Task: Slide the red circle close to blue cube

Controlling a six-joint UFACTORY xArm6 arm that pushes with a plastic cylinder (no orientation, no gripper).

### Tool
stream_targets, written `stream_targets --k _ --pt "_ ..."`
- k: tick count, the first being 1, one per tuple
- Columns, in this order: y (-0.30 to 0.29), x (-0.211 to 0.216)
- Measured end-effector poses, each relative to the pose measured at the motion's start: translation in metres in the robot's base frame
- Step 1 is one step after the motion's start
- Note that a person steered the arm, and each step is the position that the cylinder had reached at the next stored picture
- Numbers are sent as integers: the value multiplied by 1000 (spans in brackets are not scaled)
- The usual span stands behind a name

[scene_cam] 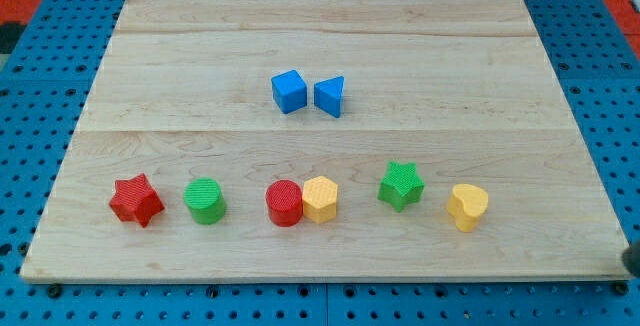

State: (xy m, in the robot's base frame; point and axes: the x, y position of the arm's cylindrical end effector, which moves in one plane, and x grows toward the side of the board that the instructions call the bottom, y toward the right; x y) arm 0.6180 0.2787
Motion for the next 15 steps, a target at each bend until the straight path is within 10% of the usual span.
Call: stream_targets --k 2,4,15 --pt "-222 0" --pt "-317 -72" --pt "-319 -178"
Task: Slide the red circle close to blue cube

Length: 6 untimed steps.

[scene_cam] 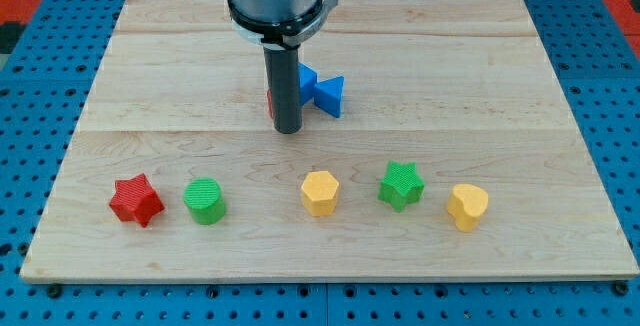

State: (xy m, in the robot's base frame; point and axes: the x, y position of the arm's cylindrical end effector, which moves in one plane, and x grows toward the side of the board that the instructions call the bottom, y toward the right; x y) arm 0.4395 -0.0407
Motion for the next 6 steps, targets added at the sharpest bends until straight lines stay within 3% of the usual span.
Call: stream_targets --k 4,5,6 --pt "-1 7" --pt "-30 11" --pt "-104 11"
